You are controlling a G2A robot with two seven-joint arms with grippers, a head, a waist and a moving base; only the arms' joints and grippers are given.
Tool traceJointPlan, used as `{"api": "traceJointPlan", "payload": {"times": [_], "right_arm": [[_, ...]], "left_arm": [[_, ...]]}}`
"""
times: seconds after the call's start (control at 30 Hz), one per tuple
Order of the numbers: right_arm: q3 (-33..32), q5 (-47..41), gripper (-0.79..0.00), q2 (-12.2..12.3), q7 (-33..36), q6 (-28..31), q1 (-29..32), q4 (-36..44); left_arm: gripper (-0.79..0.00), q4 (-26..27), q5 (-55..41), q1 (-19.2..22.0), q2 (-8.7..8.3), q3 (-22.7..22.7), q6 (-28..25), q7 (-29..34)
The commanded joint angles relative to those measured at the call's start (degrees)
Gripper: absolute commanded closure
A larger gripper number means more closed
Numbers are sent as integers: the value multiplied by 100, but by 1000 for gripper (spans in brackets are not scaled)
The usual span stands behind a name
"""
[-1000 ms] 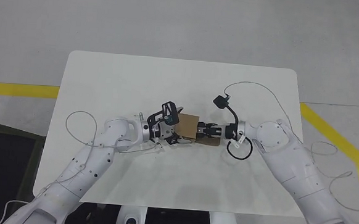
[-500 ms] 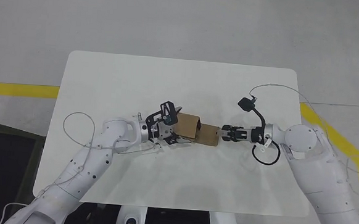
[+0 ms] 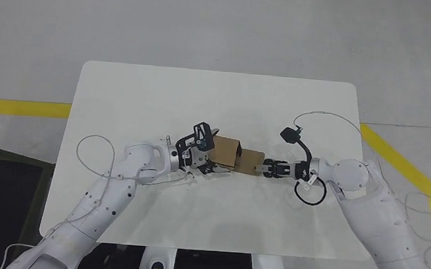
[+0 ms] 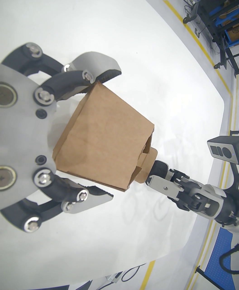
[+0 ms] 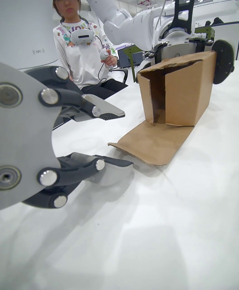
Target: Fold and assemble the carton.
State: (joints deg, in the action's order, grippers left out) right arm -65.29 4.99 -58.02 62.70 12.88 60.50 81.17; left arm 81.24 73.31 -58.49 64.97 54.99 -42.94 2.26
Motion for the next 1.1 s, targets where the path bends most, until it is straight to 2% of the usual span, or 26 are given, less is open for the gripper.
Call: {"api": "traceJointPlan", "payload": {"times": [0.0,0.23,0.63,1.07], "right_arm": [[73,-99,-348,-23,-49,37,-34,-54],[323,-511,-363,-123,-232,259,-209,-263],[291,-949,-388,-157,-250,474,-452,-132],[462,-1345,-363,-236,-353,649,-573,-245]], "left_arm": [[-785,2,-8,-7,2,2,1,7],[-785,33,-6,-14,12,-1,17,29],[-785,33,-5,-3,27,-5,-13,39],[-785,46,11,-36,33,13,-22,70]]}}
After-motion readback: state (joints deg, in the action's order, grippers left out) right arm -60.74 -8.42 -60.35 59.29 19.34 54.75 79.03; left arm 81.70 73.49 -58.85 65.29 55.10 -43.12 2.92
